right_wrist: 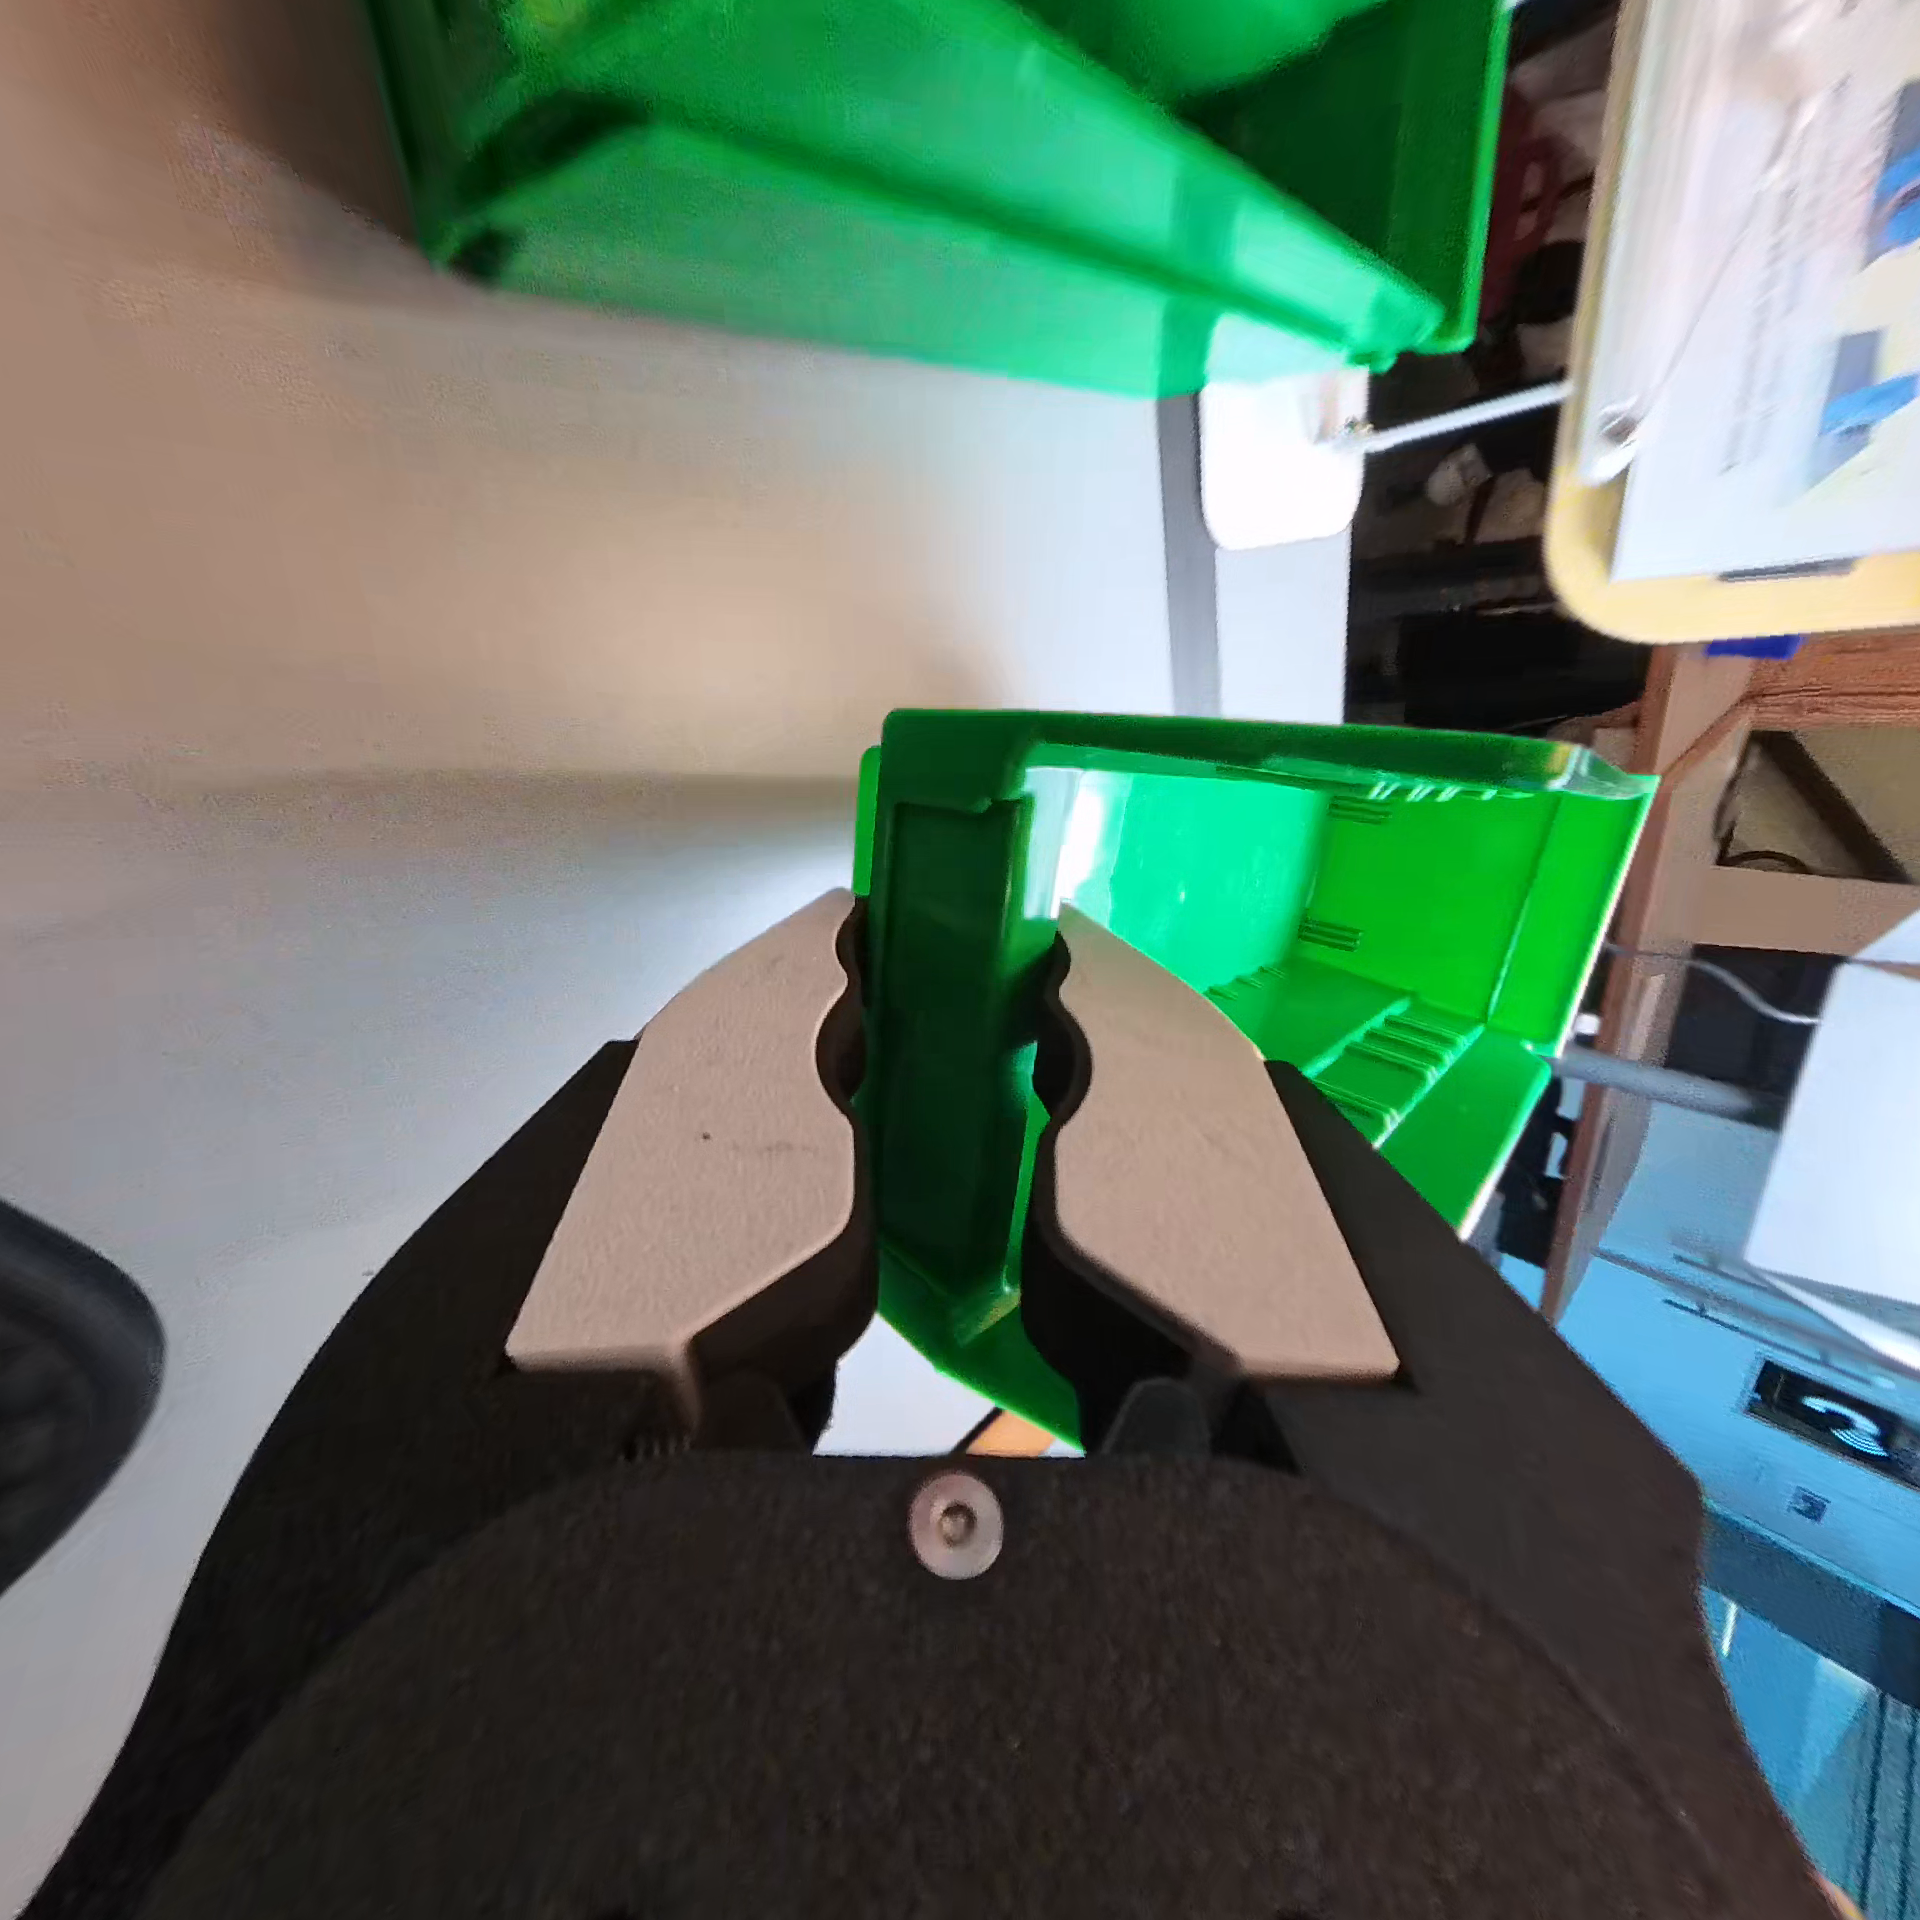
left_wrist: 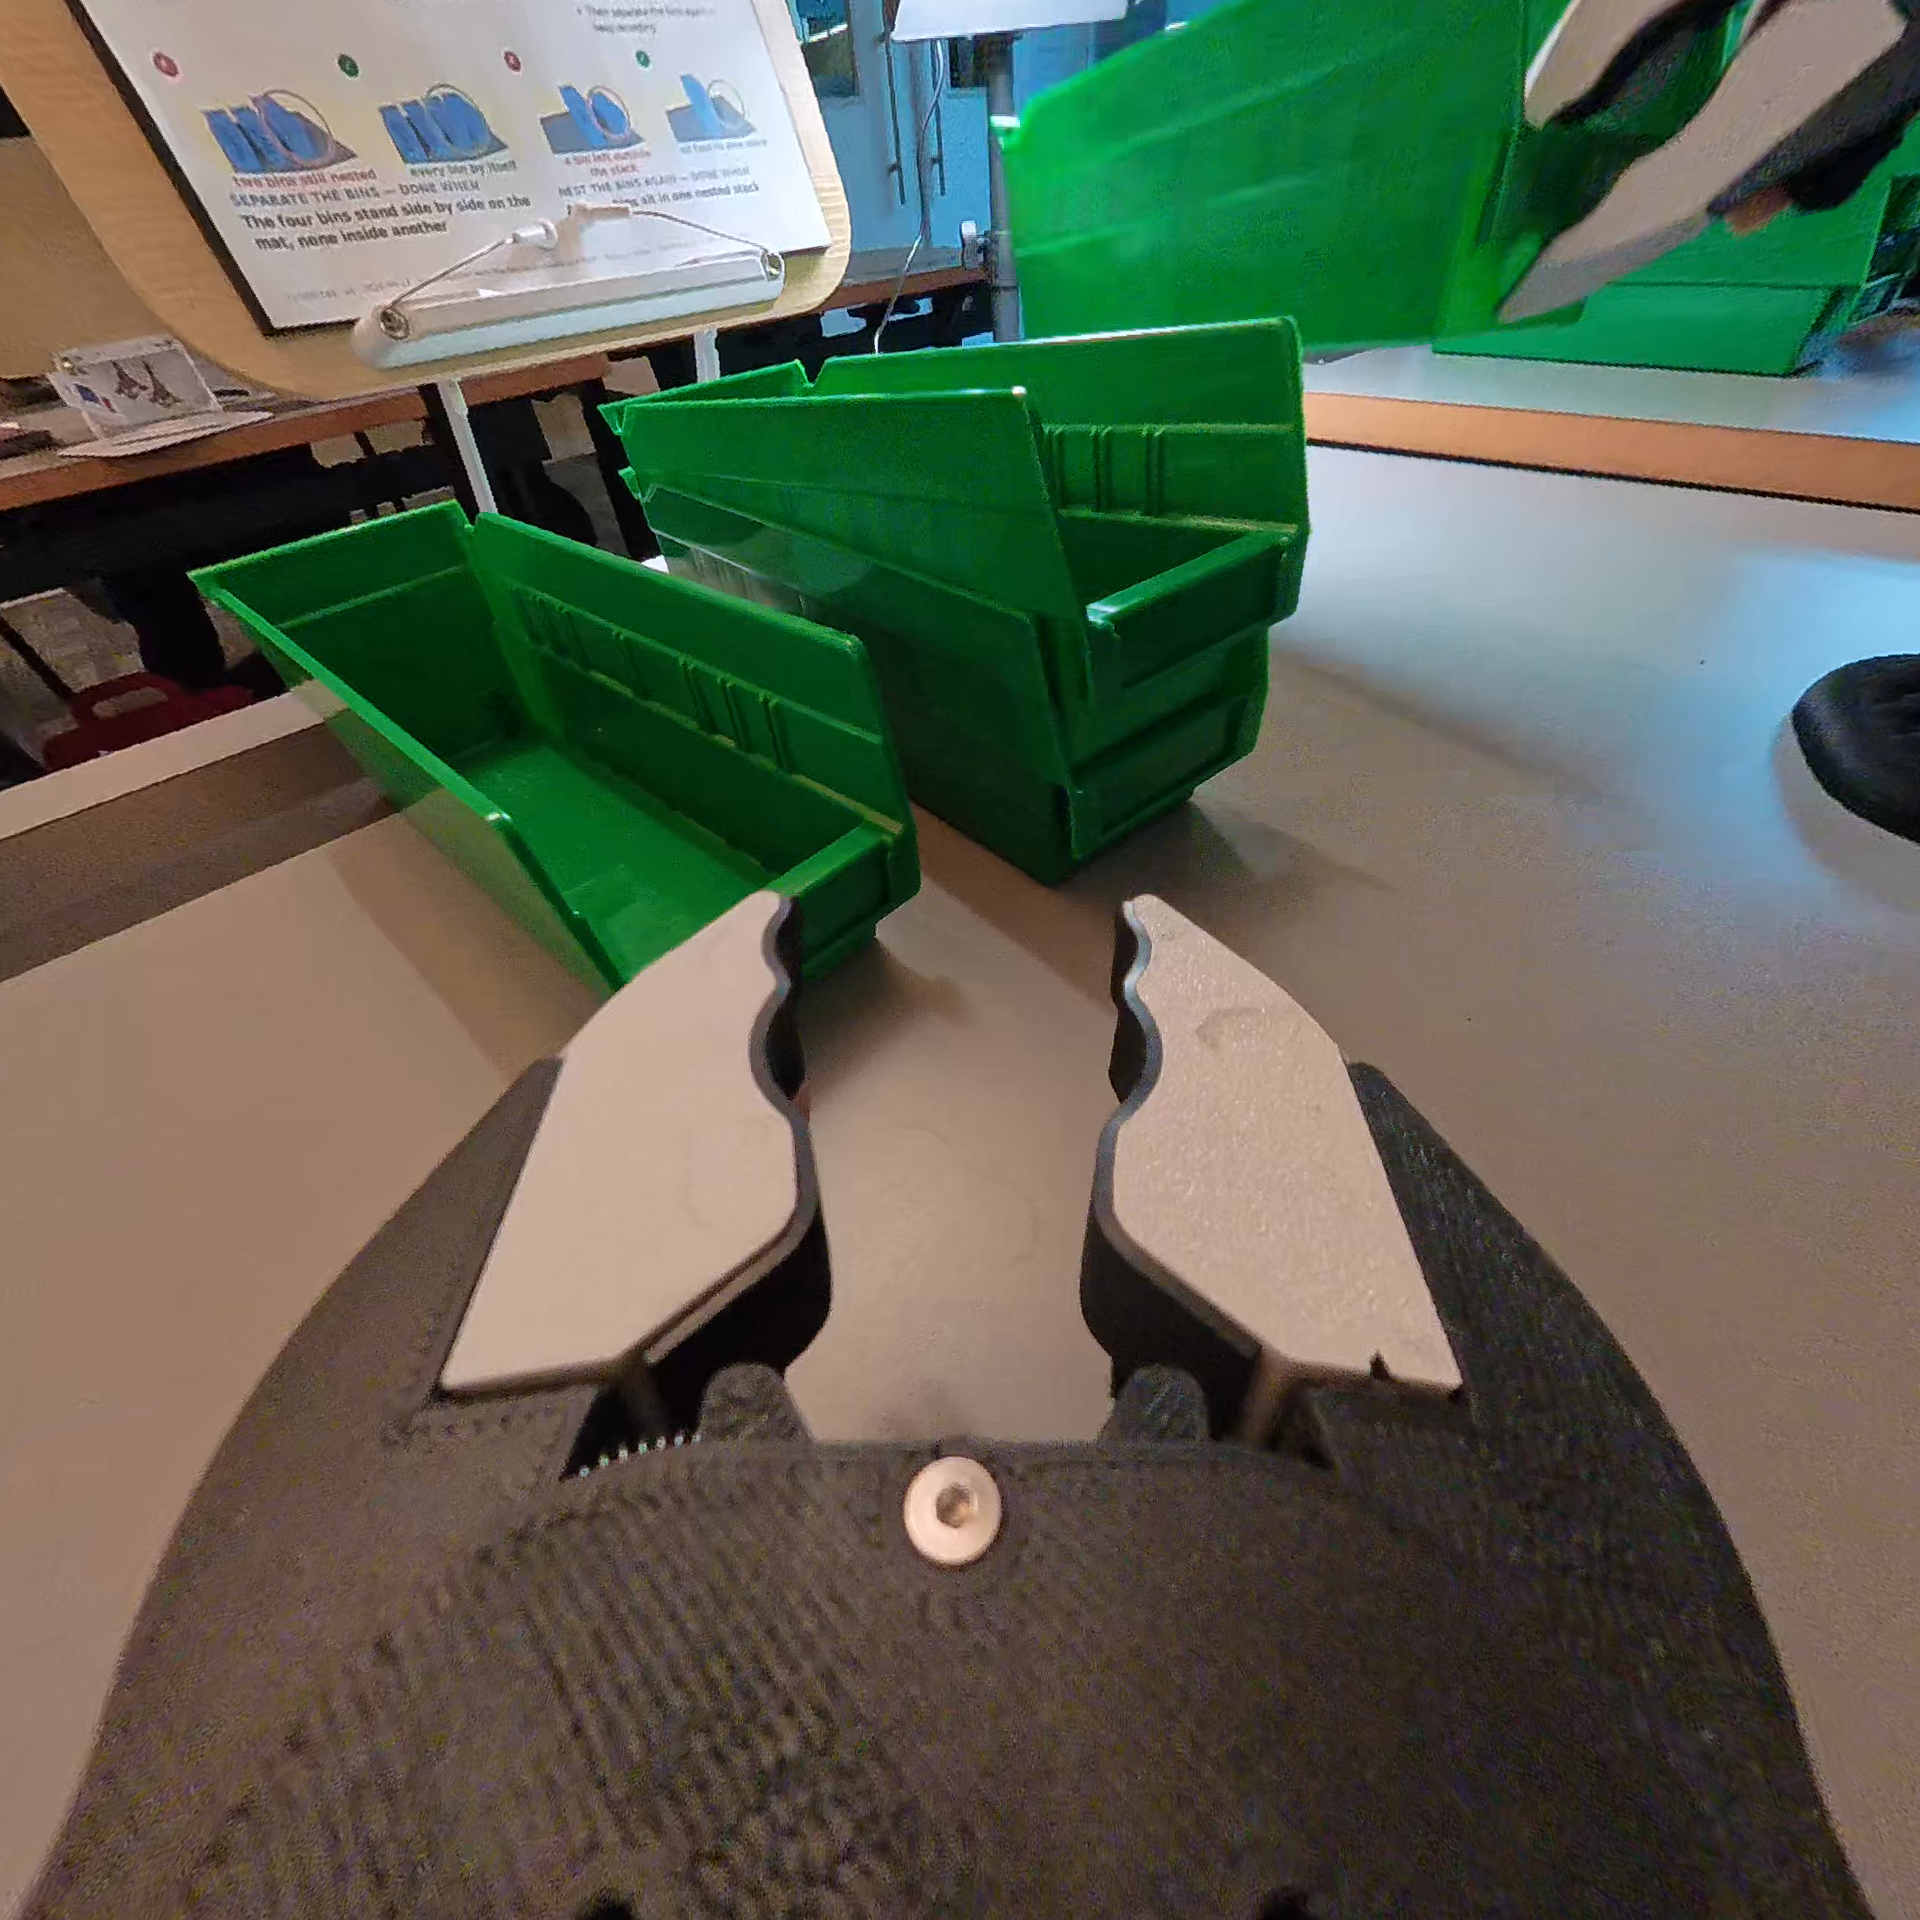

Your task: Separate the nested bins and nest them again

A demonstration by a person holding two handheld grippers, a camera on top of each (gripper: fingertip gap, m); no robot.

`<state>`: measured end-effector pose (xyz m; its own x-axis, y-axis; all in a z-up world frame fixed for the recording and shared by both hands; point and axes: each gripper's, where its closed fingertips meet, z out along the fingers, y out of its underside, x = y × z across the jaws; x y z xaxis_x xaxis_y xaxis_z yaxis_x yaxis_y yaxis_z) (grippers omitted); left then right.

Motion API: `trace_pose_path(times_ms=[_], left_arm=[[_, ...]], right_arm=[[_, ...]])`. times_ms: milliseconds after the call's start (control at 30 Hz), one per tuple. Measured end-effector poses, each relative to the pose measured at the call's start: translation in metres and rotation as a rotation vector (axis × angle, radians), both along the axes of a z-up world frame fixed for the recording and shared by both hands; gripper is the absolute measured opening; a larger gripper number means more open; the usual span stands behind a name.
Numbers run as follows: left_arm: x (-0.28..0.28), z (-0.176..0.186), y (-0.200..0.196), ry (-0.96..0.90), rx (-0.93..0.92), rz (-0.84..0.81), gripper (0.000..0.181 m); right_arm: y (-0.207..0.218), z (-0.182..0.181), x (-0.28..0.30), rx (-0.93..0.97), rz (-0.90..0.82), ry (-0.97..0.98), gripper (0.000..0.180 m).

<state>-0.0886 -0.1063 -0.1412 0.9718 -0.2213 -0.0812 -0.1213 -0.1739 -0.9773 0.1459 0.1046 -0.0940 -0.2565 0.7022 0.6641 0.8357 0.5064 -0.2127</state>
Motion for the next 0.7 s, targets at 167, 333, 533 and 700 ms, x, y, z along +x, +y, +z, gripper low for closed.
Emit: trace_pose_path(times_ms=[167, 333, 533, 700], left_arm=[[0.003, -0.006, 0.002, 0.021, -0.016, -0.004, 0.058], [0.007, -0.012, 0.003, 0.020, -0.042, -0.024, 0.060], [0.007, -0.012, 0.002, 0.021, -0.041, -0.025, 0.059], [0.008, -0.012, 0.002, 0.023, -0.043, -0.029, 0.059]], right_arm=[[0.020, -0.055, 0.022, -0.024, 0.014, -0.028, 0.029], [0.028, -0.093, 0.026, -0.012, 0.040, -0.067, 0.028], [0.048, -0.107, 0.028, 0.025, 0.037, -0.092, 0.028], [0.054, -0.120, 0.035, 0.040, 0.041, -0.124, 0.028]])
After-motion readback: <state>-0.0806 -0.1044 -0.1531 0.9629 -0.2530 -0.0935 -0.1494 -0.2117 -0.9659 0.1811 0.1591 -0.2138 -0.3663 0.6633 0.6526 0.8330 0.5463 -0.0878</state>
